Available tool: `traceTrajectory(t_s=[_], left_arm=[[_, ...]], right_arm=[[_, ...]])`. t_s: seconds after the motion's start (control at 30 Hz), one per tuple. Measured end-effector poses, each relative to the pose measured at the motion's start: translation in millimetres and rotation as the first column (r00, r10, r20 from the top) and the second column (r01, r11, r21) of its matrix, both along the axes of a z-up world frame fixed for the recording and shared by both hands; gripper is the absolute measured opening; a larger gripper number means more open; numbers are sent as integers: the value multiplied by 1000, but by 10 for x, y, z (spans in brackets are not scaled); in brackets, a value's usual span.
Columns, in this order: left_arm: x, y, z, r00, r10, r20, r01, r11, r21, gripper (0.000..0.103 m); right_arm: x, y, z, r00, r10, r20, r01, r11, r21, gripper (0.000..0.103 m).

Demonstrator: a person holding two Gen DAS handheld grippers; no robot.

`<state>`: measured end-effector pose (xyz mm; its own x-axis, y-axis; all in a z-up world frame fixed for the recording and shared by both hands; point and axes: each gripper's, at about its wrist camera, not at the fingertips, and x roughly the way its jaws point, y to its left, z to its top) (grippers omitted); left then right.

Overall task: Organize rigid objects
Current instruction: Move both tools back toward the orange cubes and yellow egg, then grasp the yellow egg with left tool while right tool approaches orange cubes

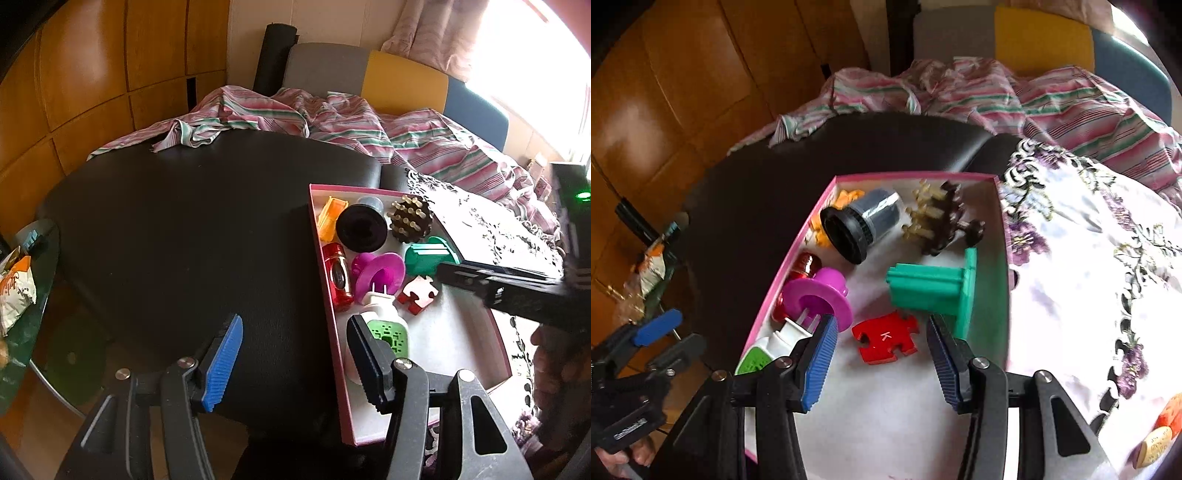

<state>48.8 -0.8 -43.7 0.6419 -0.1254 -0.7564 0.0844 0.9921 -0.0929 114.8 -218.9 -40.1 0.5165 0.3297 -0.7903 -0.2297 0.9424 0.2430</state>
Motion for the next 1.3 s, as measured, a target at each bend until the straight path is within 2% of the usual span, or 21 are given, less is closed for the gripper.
traceTrajectory(t_s=[0.23,0.33,0.53,0.67,0.77,0.87,0.9,0.93,0.97,1.0,1.07,1.1,1.17,1.3], left_arm=[[16,-68,51,1000,-21,6,21,1000,-15,60],[20,-125,58,999,-38,-1,38,999,-22,65],[8,-325,141,993,-114,16,114,993,-40,65],[5,-595,256,980,-195,48,196,980,-35,65],[18,-828,315,966,-253,51,255,966,-39,66],[21,-1090,361,950,-308,45,310,950,-41,66],[12,-1201,373,940,-339,45,341,939,-42,66],[-1,-1324,383,926,-375,45,377,925,-39,66],[-14,-1436,389,912,-407,47,409,912,-32,66],[-13,-1550,387,897,-439,46,440,898,-23,68],[-23,-1763,350,868,-497,21,497,867,-25,71],[-18,-1914,320,848,-530,5,530,847,-36,71],[-7,-2142,266,813,-583,-13,582,812,-47,71],[1,-2685,116,729,-682,-61,679,731,-63,71]], right_arm=[[-160,-569,256,989,-140,38,138,989,46,51],[-247,-874,309,975,-216,44,213,975,57,51],[-489,-1569,350,921,-388,36,386,920,66,51],[-698,-2118,371,840,-541,41,538,840,63,51],[-894,-2564,351,743,-669,38,665,743,83,51],[-1109,-2955,253,627,-779,22,772,624,117,51],[-1202,-3087,191,576,-817,12,809,573,130,51],[-1249,-3147,142,543,-840,5,832,538,136,51],[-1344,-3259,55,488,-873,-19,865,480,146,51],[-1396,-3327,-1,451,-890,-64,886,438,154,51],[-1492,-3472,-48,405,-907,-114,900,374,225,53],[-1520,-3500,-43,389,-915,-110,907,359,221,53],[-1533,-3516,-39,384,-917,-110,908,353,227,53],[-1486,-3491,-63,409,-903,-130,898,373,233,53]])
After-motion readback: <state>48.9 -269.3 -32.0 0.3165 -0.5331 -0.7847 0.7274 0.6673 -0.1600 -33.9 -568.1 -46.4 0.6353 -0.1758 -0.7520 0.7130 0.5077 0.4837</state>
